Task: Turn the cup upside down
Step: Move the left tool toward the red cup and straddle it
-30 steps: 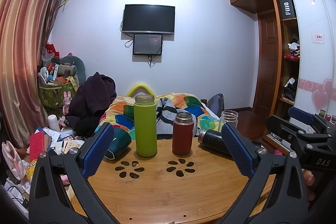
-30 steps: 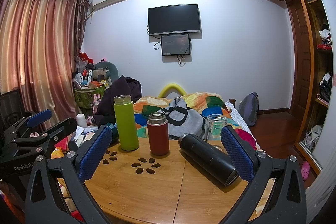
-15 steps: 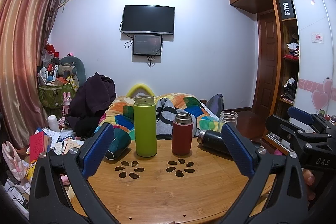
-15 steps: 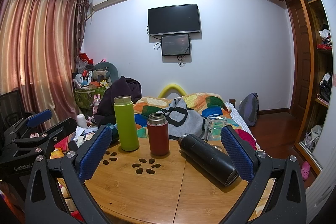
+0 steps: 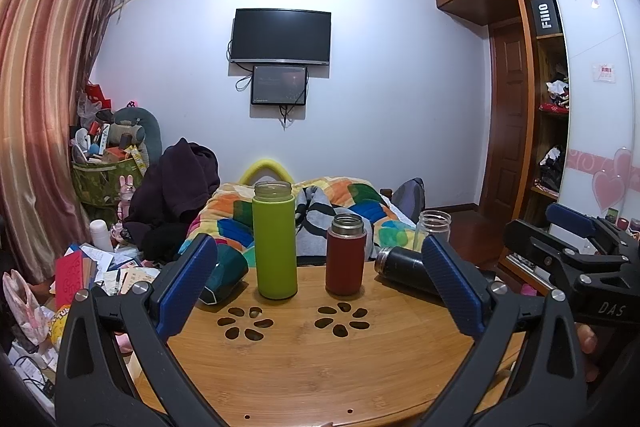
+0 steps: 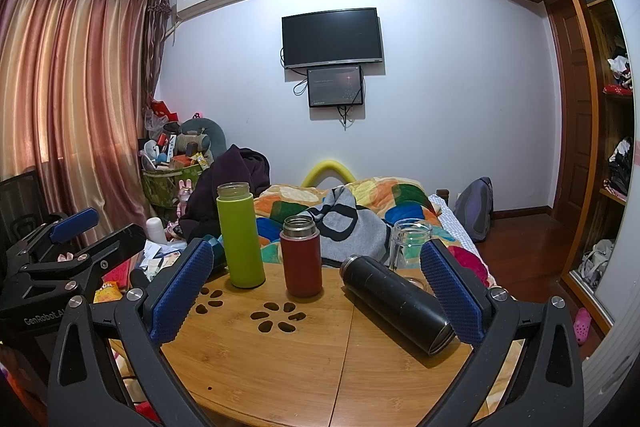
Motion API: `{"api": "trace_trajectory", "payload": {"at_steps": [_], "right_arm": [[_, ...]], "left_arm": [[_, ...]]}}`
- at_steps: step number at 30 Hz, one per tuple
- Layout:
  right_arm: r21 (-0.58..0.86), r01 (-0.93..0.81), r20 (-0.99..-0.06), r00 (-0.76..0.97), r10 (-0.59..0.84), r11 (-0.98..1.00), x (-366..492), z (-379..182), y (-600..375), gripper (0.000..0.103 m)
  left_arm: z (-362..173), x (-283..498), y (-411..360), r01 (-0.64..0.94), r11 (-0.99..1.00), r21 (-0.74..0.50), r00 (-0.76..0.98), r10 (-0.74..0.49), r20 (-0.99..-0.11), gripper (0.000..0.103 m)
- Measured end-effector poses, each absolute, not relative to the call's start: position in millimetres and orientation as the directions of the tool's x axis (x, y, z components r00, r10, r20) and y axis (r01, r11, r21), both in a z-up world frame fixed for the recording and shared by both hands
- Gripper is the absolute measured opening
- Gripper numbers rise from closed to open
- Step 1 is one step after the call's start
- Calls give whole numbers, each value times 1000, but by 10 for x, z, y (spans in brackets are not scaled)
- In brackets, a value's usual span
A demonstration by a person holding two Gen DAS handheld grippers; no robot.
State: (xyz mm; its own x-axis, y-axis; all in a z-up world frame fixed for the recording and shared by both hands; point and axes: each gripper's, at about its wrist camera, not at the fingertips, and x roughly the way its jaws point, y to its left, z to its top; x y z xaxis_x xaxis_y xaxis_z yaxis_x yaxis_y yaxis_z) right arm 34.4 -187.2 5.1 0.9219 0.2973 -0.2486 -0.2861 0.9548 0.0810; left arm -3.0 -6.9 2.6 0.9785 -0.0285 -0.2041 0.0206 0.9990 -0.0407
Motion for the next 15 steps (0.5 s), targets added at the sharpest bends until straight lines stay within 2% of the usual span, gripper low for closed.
{"api": "trace_trajectory", "payload": {"at_steps": [9, 15], "right_arm": [[106, -258, -274, 921, 277, 960, 374, 90, -1990, 103], [149, -209, -313, 917, 247, 966, 489, -50, -2256, 103]], "left_arm": [[-102, 550, -179, 70, 995, -75, 953, -89, -290, 103], [-411, 1478, -381, 130, 988, -83, 871, -154, -467, 103]]}}
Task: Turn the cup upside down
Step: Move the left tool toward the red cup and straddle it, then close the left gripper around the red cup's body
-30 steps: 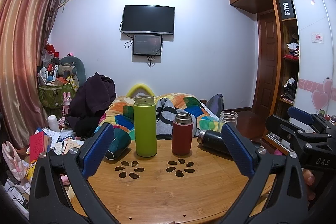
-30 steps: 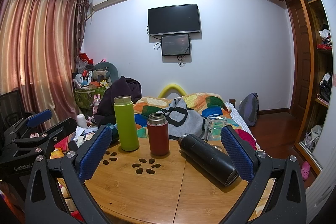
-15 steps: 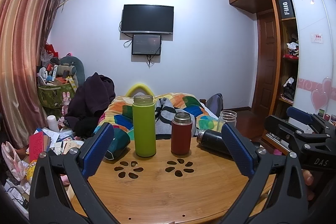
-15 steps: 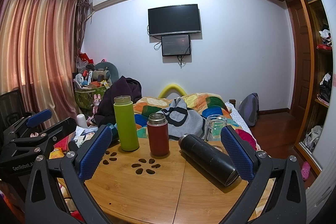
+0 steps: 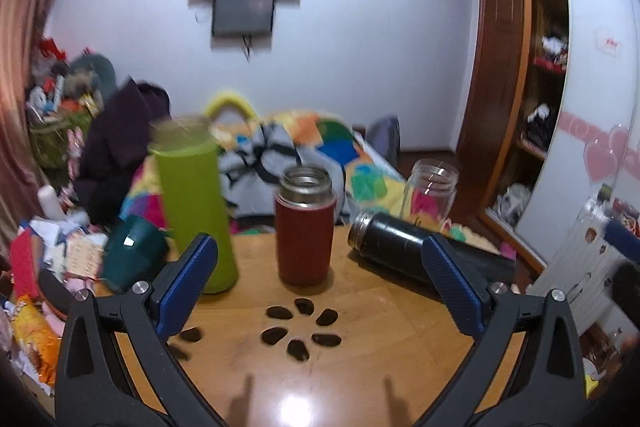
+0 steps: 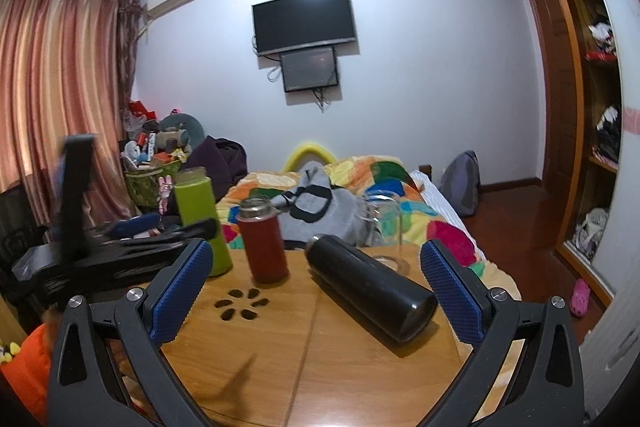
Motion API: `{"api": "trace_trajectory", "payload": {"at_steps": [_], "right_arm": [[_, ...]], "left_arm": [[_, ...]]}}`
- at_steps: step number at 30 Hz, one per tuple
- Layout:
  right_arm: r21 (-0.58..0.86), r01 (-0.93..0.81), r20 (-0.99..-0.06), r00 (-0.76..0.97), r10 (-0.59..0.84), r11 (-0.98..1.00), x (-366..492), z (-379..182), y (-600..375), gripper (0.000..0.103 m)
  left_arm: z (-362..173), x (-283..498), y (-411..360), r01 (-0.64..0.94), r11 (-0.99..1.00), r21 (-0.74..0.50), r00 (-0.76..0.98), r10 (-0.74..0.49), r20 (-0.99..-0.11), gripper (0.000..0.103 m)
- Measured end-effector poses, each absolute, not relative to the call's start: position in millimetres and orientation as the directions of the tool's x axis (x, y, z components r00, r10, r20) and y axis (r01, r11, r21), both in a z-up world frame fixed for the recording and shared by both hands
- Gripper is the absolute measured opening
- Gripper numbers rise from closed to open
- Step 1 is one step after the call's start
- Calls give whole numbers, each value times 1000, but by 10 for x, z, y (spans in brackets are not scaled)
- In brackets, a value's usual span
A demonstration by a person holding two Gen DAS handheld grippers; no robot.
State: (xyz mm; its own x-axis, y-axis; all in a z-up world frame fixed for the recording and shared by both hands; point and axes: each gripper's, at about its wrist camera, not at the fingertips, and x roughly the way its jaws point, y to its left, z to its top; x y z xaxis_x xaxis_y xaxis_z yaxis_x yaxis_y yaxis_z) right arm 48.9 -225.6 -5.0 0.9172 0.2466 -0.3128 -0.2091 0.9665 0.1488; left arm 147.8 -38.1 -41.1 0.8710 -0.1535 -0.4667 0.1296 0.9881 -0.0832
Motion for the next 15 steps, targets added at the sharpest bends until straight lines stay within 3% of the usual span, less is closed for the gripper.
{"api": "trace_trajectory", "payload": {"at_steps": [4, 7, 11, 13, 15], "right_arm": [[165, -185, -339, 912, 232, 969, 583, -203, -2422, 103], [181, -174, -361, 904, 230, 968, 638, -307, -2493, 103], [202, -168, -389, 890, 236, 965, 721, -426, -2558, 103], [203, -169, -395, 887, 239, 964, 734, -462, -2566, 103], [199, -171, -396, 887, 239, 965, 727, -475, -2562, 103]], "left_arm": [[-622, 1954, -439, 102, 992, -80, 831, -129, -542, 101], [-735, 2217, -492, 97, 992, -81, 799, -126, -588, 86], [-875, 2501, -543, 58, 997, -54, 766, -79, -638, 82], [-916, 2590, -526, 49, 996, -73, 749, -85, -657, 68], [-943, 2637, -516, 34, 996, -78, 740, -77, -668, 62]]}}
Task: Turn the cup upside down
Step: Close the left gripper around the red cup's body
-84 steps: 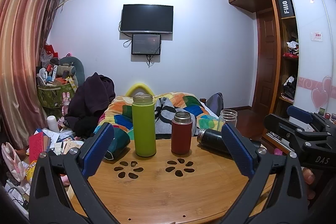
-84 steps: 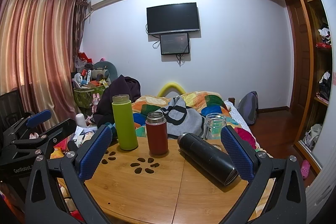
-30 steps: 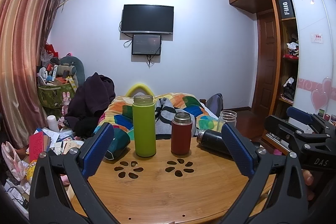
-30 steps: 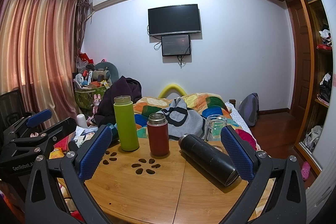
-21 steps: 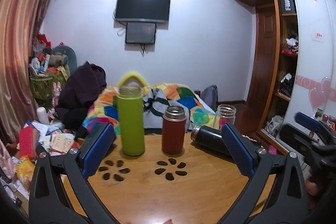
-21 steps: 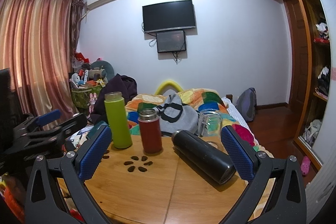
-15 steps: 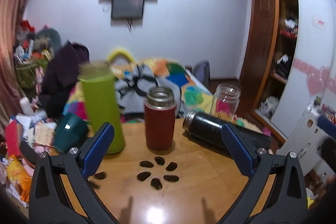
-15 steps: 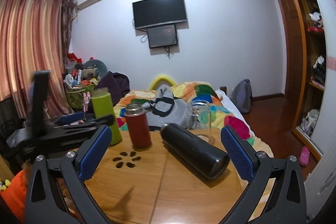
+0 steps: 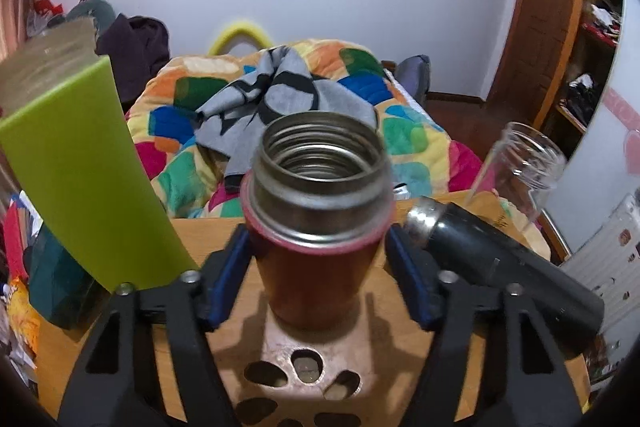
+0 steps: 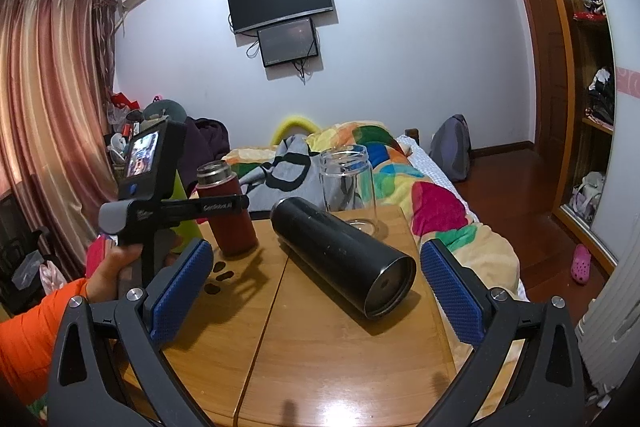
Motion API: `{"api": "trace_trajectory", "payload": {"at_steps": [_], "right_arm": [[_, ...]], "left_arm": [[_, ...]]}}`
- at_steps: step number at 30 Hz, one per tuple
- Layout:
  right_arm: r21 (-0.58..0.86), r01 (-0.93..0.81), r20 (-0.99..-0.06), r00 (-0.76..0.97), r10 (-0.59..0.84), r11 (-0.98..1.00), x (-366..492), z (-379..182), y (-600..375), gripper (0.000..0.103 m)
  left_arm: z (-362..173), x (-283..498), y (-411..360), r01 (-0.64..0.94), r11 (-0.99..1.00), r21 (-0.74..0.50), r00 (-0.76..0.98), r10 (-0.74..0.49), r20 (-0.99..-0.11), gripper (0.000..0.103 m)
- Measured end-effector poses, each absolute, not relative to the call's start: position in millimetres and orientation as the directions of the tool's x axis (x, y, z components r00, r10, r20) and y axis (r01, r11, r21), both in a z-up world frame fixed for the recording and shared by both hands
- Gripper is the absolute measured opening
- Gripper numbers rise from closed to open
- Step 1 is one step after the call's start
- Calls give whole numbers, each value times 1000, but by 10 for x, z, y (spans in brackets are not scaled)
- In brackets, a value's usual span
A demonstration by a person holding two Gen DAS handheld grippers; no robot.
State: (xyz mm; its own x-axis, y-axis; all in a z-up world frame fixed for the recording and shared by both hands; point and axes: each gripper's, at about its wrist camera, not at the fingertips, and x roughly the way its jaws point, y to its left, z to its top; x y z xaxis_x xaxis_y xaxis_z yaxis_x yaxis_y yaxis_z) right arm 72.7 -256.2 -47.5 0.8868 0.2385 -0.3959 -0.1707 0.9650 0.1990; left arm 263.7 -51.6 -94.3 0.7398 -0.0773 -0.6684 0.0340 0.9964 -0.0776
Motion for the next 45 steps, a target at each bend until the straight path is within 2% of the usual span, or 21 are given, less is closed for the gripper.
{"api": "trace_trajectory", "payload": {"at_steps": [10, 17, 25, 34, 45], "right_arm": [[181, -182, -414, 878, 242, 967, 769, -560, -2502, 103], [142, -226, -433, 861, 265, 964, 718, -701, -2347, 103], [102, -287, -487, 820, 300, 952, 605, -907, -2107, 103], [38, -386, -500, 791, 352, 922, 381, -993, -1887, 103], [47, -512, -524, 719, 457, 858, 546, -1130, -1508, 103]], "left_arm": [[-882, 2424, -542, 160, 986, -51, 701, -150, -697, 61], [-758, 1790, -607, 334, 942, -29, 654, -253, -712, 61], [-703, 1066, -630, 459, 888, -27, 596, -331, -731, 61], [-737, 899, -543, 473, 878, -71, 595, -378, -709, 62], [-692, 870, -337, 473, 856, -207, 572, -477, -667, 64]]}}
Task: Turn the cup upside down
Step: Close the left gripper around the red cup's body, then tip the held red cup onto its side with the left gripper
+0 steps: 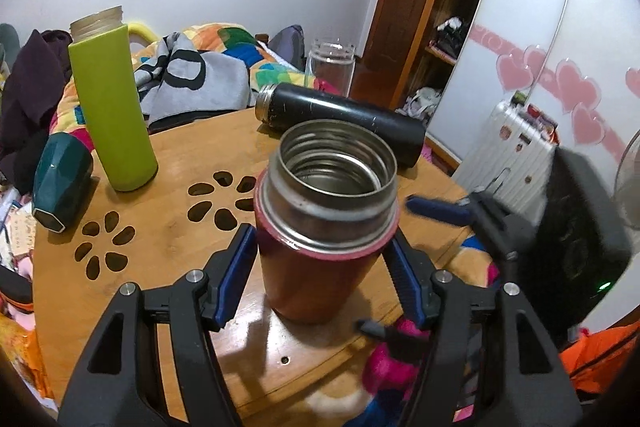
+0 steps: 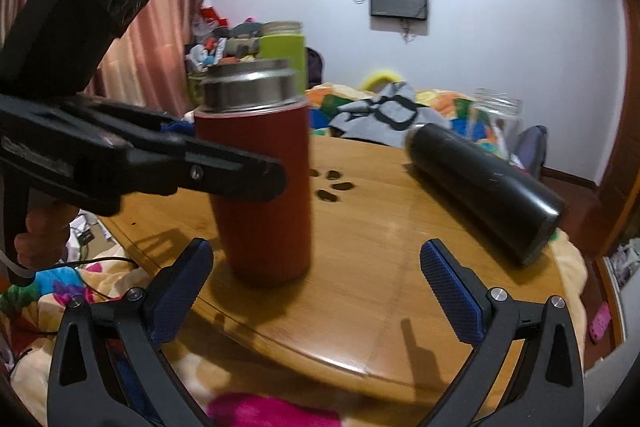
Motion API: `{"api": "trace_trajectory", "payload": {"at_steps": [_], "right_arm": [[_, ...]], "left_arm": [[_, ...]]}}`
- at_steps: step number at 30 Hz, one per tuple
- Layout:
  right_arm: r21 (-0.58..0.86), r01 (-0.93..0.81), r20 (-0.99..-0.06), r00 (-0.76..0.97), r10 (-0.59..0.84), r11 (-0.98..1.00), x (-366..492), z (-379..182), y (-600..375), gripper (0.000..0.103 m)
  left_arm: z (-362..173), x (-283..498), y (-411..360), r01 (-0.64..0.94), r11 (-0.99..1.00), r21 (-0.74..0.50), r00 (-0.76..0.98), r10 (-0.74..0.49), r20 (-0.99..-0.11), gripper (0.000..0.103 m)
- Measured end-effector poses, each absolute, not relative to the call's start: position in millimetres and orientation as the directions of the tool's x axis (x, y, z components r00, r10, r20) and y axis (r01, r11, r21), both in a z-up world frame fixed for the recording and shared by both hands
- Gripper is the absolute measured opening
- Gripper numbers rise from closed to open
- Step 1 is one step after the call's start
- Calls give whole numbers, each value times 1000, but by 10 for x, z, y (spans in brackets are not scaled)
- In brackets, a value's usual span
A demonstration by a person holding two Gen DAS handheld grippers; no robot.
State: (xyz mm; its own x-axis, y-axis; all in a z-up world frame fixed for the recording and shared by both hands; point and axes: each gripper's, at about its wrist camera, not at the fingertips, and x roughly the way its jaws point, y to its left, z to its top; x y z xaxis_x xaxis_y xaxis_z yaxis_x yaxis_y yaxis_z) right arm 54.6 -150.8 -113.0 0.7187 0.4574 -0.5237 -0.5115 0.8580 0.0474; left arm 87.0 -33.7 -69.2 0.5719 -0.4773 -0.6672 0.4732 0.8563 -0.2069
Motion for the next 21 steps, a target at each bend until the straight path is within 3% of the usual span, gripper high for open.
{"api": "trace_trajectory", "payload": {"at_steps": [2, 8, 16, 21], "right_arm": [[49, -534, -524, 706, 477, 844, 586, -1180, -1402, 99], [44, -588, -564, 653, 506, 807, 727, -1325, -1161, 60], [18, -596, -552, 664, 505, 803, 679, -1335, -1134, 59], [28, -599, -532, 669, 519, 800, 622, -1264, -1142, 59]], "left_arm": [[-690, 887, -292, 471, 847, -246, 563, -503, -656, 64], [-716, 944, -172, 457, 828, -326, 558, -552, -620, 64], [-803, 1089, 119, 402, 764, -505, 519, -644, -562, 63], [-928, 1222, 323, 312, 770, -557, 528, -628, -571, 64]]}}
